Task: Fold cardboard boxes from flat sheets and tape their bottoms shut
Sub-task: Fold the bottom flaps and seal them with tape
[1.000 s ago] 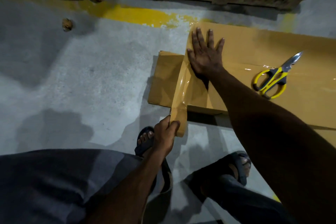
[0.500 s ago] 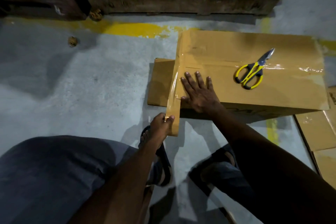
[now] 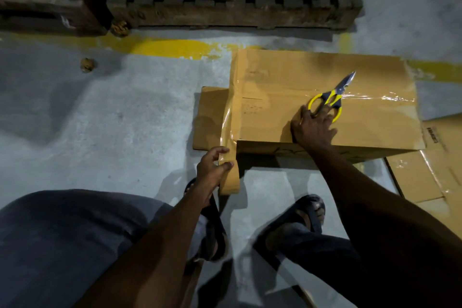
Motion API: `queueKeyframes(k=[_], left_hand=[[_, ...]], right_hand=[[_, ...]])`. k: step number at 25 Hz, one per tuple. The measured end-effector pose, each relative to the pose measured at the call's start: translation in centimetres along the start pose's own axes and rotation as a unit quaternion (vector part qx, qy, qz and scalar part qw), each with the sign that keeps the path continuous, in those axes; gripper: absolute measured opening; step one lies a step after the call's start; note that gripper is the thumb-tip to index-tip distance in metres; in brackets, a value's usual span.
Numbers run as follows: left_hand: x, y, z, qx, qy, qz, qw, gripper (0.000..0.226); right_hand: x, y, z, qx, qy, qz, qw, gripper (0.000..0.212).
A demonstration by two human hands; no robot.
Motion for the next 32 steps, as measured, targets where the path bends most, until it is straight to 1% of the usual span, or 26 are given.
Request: queueKeyframes(k=[1,3,5,7,9,10,11,13,15,17,18,19,21,22,24,26,28,29,31,32], left_hand=[[0.0,0.0,0.0,0.001,-0.002,0.002,1.0,0.028],[0.3,0.2,-0.2,0.007,0.004,-0.003,1.0,0.018],[0.7,0.3,-0.2,0.022,0.022,-0.015,0.999,0.018],[1.2,0.5,-0.1,0.039,0.023,-0.026,0.999,0.021],[1.3,0.6,0.0,0.047,0.028,-0.035,0.998,0.024],[1.4,0.6,0.0,0.047,0.033,-0.04,0.998,0.024],[1.4,0.5,0.1,0.046,0.036,-0.044,0.997,0.025],[1.3,0.2,0.0,0.042,0.036,-0.049,0.997,0.024],[1.2,0.0,0.0,0.043,0.036,-0.044,0.997,0.02],[1.0,-0.3,0.0,0.052,0.037,-0.042,0.997,0.02],[0.9,-0.5,-0.1,0.052,0.037,-0.044,0.997,0.022],[0.8,-0.6,-0.2,0.054,0.035,-0.044,0.997,0.023],[0.5,-0.7,-0.2,0.053,0.027,-0.047,0.997,0.024],[0.4,-0.7,-0.3,0.053,0.023,-0.051,0.997,0.023],[0.5,-0.6,-0.3,0.053,0.009,-0.058,0.997,0.022],[0.3,-0.6,-0.3,0.053,0.006,-0.053,0.997,0.021],[0.1,-0.6,-0.4,0.047,0.002,-0.043,0.998,0.022],[0.1,-0.5,-0.4,0.043,0.002,-0.041,0.998,0.022],[0.1,-0.5,-0.5,0.038,0.001,-0.042,0.998,0.023],[0.1,-0.5,-0.5,0.039,-0.001,-0.042,0.998,0.023]], right_hand=[[0.0,0.1,0.4,0.011,0.01,-0.018,1.0,0.05],[0.9,-0.5,0.4,0.009,0.042,-0.083,0.996,0.042],[2.1,-2.1,0.1,-0.004,0.072,-0.166,0.984,0.046],[2.3,-4.1,-0.5,-0.03,0.087,-0.208,0.974,0.038],[1.5,-5.3,-1.4,-0.066,0.094,-0.195,0.974,0.029],[0.8,-5.5,-2.0,-0.082,0.105,-0.168,0.977,0.028],[0.0,-5.5,-2.6,-0.093,0.124,-0.138,0.978,0.028],[-1.0,-5.3,-2.9,-0.087,0.131,-0.083,0.984,0.036],[-1.3,-4.7,-2.2,-0.051,0.088,-0.04,0.994,0.041],[-1.3,-3.9,-1.7,0.001,0.067,-0.01,0.998,0.043],[-1.0,-3.6,-1.5,0.038,0.047,-0.014,0.998,0.042],[-0.4,-3.4,-1.3,0.081,0.017,-0.039,0.996,0.039],[1.3,-3.8,-0.7,0.166,-0.038,-0.134,0.976,0.026],[1.9,-4.4,-0.3,0.2,-0.043,-0.179,0.962,0.021],[2.3,-6.2,0.4,0.259,-0.039,-0.241,0.935,0.024],[2.0,-8.2,2.0,0.337,-0.025,-0.254,0.906,0.027],[2.2,-10.3,3.3,0.41,0.012,-0.258,0.875,0.019],[2.3,-10.7,3.7,0.431,0.038,-0.248,0.867,0.018],[2.7,-10.9,4.4,0.445,0.063,-0.224,0.865,0.013],[3.2,-10.9,4.7,0.451,0.06,-0.225,0.862,0.017]])
Point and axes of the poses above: each hand's wrist, its own y-axis towards the middle knuckle, its own z-axis out of the palm, x = y × z, the point moved 10 cm from there along y, towards the middle knuckle, and after that the axes turned 5 degrees about z, right-handed, at the moved point
